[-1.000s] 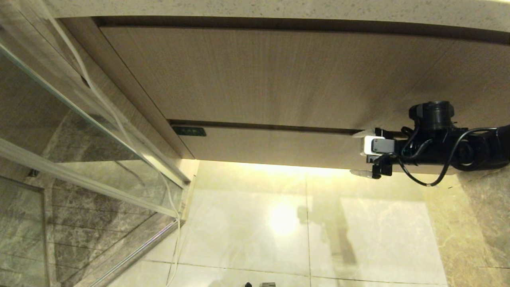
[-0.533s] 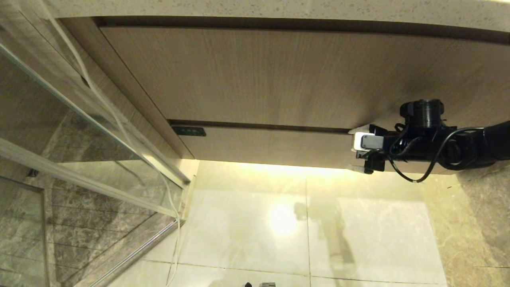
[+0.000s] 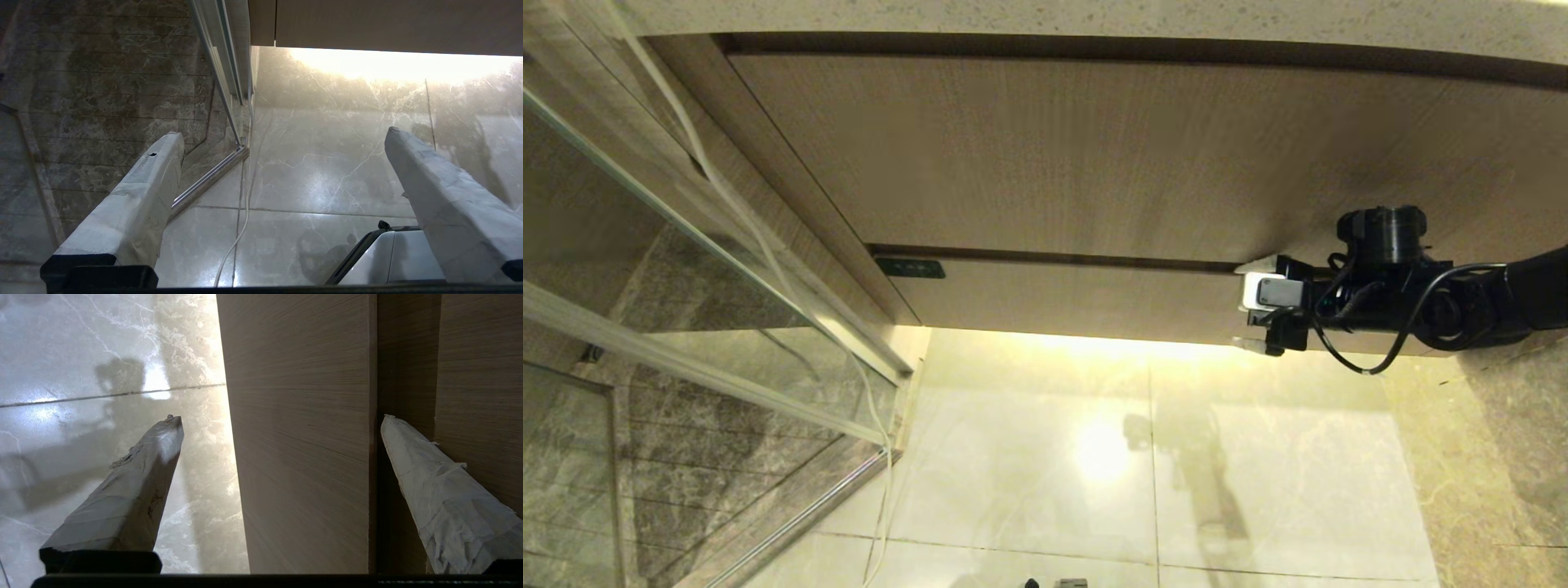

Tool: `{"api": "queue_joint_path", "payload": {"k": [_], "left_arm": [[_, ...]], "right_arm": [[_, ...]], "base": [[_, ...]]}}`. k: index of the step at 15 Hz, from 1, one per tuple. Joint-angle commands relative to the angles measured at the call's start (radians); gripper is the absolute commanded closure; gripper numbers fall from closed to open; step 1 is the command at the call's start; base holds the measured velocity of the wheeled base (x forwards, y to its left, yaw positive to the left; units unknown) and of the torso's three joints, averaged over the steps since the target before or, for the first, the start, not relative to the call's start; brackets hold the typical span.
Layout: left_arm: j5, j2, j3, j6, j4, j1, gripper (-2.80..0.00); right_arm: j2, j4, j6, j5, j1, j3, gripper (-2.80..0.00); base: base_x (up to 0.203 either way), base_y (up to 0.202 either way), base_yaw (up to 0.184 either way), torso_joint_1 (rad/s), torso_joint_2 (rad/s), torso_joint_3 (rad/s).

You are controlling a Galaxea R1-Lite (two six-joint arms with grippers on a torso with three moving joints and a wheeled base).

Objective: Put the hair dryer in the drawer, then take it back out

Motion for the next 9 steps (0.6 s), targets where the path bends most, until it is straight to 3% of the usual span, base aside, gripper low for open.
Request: {"api": "queue_joint_path", "payload": {"k": [1, 9], "left_arm": [[0.0, 0.001, 0.0, 0.0, 0.0, 0.0, -2.8], [0.0, 0.0, 0.0, 0.0, 0.0, 0.0, -2.8]], "right_arm": [[-0.001, 0.0, -0.01, 0.002, 0.001, 0.008, -2.8], [-0.066, 0.024, -0.032, -0.011, 0.005, 0.061, -2.8]], "base": [[0.0, 0.0, 0.0, 0.0, 0.0, 0.0], [0.0, 0.0, 0.0, 0.0, 0.0, 0.0]]}}
